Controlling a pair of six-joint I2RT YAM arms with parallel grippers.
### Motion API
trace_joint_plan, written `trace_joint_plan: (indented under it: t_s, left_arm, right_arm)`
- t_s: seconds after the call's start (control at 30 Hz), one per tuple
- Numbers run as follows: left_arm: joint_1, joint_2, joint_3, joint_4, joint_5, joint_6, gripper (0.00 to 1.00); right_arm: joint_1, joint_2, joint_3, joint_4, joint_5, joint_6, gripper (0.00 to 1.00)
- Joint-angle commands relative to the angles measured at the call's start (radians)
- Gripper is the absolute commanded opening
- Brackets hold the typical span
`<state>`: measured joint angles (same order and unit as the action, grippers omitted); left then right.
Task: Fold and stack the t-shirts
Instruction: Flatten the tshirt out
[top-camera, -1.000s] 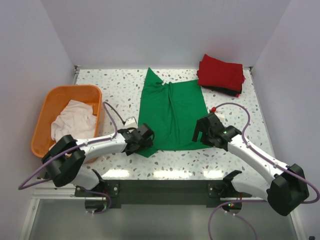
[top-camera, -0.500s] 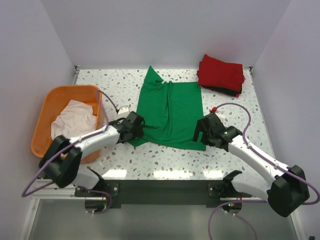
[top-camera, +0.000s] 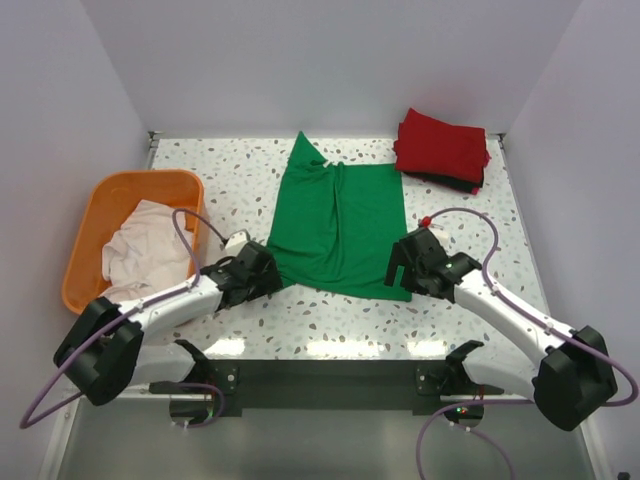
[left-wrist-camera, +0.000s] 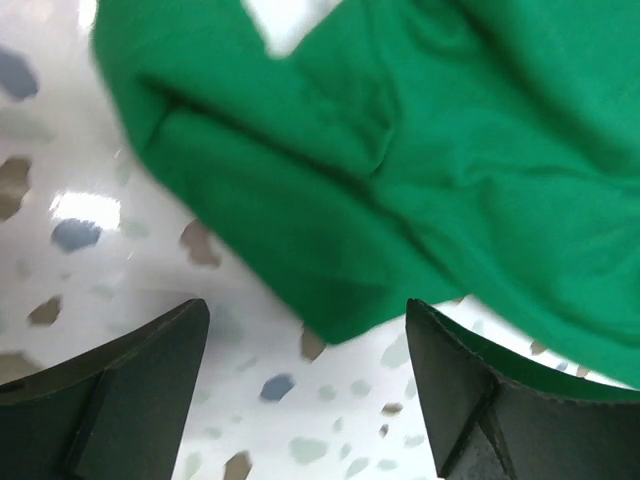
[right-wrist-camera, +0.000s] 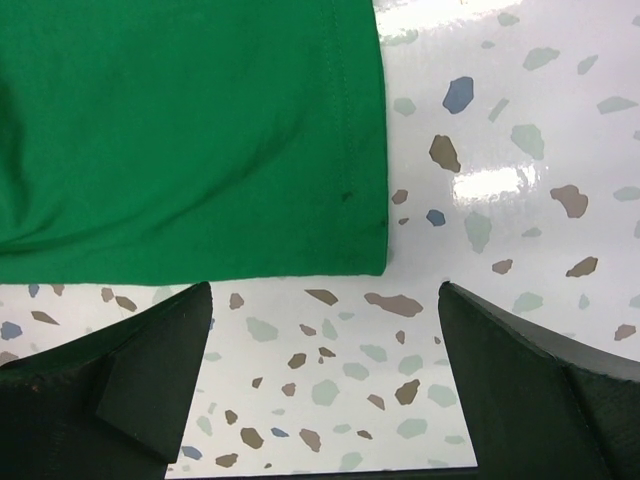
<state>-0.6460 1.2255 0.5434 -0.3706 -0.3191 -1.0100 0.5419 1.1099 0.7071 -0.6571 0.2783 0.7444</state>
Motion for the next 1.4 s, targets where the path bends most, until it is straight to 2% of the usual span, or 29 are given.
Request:
trace_joint_plan:
  t_s: [0.0,0.07,0.1,0.17,0.2,0.27,0.3,0.83,1.07,1.1,1.17,1.37]
  left_arm:
    - [-0.003,0.113,0.038,0.137,0.037,-0.027,0.83]
    - [-0.003,0.163,0.065,0.137,0.028,-0.025,0.74]
    - [-0.003,0.202,0.069,0.137,0.026,-0.025,0.61]
    - [-0.003,0.229,0.078,0.136,0.043,-0.021,0.42]
    - [-0.003,0.239,0.075,0.139,0.051,-0.018,0.24]
    - [-0.003,0.236,0.061,0.142,0.054,-0.018,0.11]
    - [-0.003,0.221,0.056,0.136,0.051,-0.019,0.00]
    - [-0.003,-0.012,-0.059,-0.001,0.003,-0.022,0.00]
    - [-0.003,-0.029,-0.059,-0.005,-0.001,-0.012,0.00]
    - [-0.003,-0.029,-0.057,-0.005,-0.003,-0.012,0.00]
    - [-0.003,-0.029,-0.056,-0.005,-0.006,-0.010,0.00]
    - [-0.003,-0.029,-0.059,0.005,-0.006,-0.009,0.00]
  right_arm:
    - [-0.003,-0.024,-0.021,0.005,0.001,0.015,0.99]
    - [-0.003,-0.044,-0.038,-0.001,0.002,0.026,0.99]
    - [-0.003,-0.051,-0.044,-0.010,0.001,0.029,0.99]
    - [-0.003,-0.068,-0.055,-0.030,0.027,0.045,0.99]
    - [-0.005,-0.073,-0.057,-0.051,0.039,0.056,0.99]
    - [-0.003,-0.074,-0.063,-0.065,0.058,0.065,0.99]
    - [-0.005,-0.074,-0.063,-0.070,0.067,0.067,0.99]
    - [-0.014,0.041,-0.083,0.046,0.021,0.114,0.95]
    - [-0.036,0.099,-0.097,0.151,-0.027,0.136,0.81]
    - [-0.034,0.106,-0.098,0.158,-0.039,0.138,0.74]
    - [-0.036,0.125,-0.110,0.181,-0.057,0.139,0.69]
    - [-0.036,0.140,-0.142,0.180,-0.083,0.171,0.68]
